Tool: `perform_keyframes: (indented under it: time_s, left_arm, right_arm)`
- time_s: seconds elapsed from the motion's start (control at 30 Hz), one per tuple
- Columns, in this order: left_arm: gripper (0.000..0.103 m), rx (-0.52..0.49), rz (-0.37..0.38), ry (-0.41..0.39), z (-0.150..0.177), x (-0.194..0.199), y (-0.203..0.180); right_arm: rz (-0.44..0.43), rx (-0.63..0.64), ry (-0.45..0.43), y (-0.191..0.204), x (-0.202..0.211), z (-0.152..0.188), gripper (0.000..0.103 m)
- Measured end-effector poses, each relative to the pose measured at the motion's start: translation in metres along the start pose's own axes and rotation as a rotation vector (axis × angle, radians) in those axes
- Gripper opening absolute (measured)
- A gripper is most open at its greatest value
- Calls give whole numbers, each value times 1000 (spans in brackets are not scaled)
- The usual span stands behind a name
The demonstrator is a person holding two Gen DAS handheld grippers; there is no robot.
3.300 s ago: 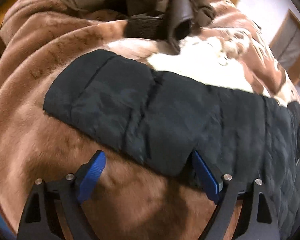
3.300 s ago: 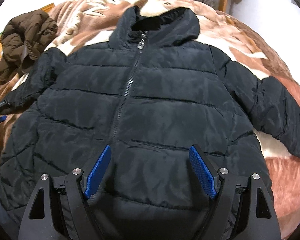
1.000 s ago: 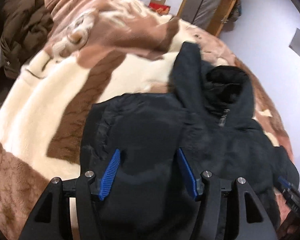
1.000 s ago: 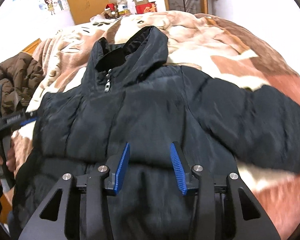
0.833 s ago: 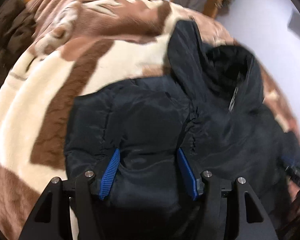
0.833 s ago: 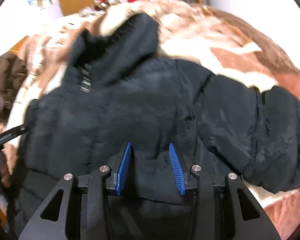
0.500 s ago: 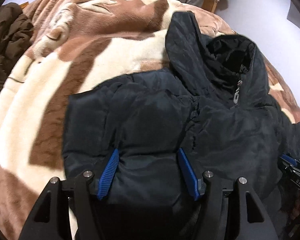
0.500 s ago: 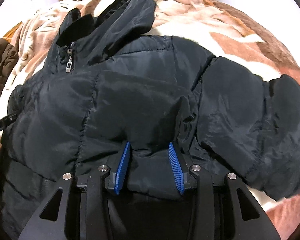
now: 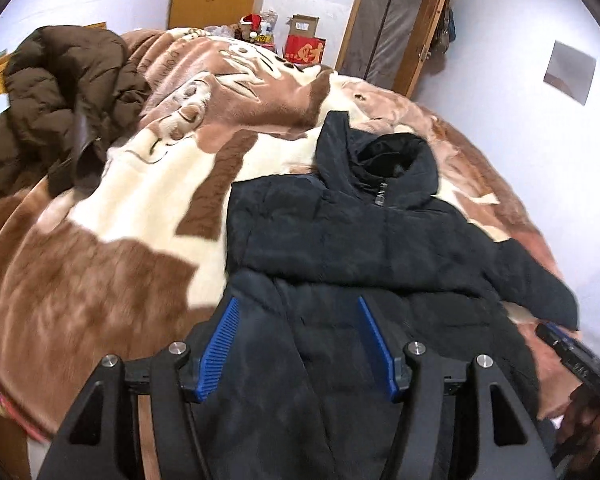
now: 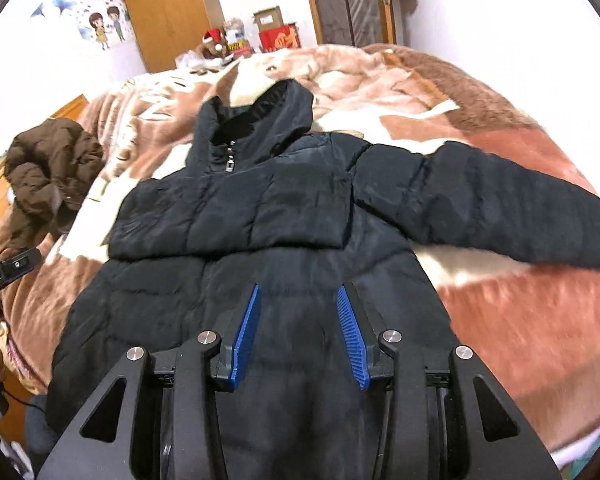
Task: Fold large clothes
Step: 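Open the left tool to release the sleeve and withdraw it, then grasp the other sleeve cuff with the right tool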
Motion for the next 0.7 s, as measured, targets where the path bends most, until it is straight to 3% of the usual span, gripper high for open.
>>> perform_keyframes:
  time_s: [0.17, 0.3, 0.4, 0.5, 0.7]
  left_arm:
    - [62, 28, 75, -33, 15, 55, -29]
    - [62, 9, 133, -29, 23, 72, -61]
    - [62, -17, 168, -29, 23, 74, -84]
    - [62, -55, 171, -22, 20, 64, -102]
    - [62, -36, 227, -52, -13, 53, -133]
  right_arm:
    - [-11, 6, -42, 2, 44, 8, 42]
    - [-1, -13, -67, -7, 63, 9, 42]
    - [11, -36, -90, -17, 73, 7, 52]
    - [30, -58, -108, -30, 78, 2, 53]
    - [77, -122, -106, -66, 73, -5, 53]
Point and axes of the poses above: each gripper's, at about its wrist camera, not at the fingertips, and x roughly against the way its jaws point, y to its left, z to its underside, the point moved 6 cm from there along -x, roughly the way its jaws point, and after that the axes turned 9 degrees about -y, right-handed, at the moved point
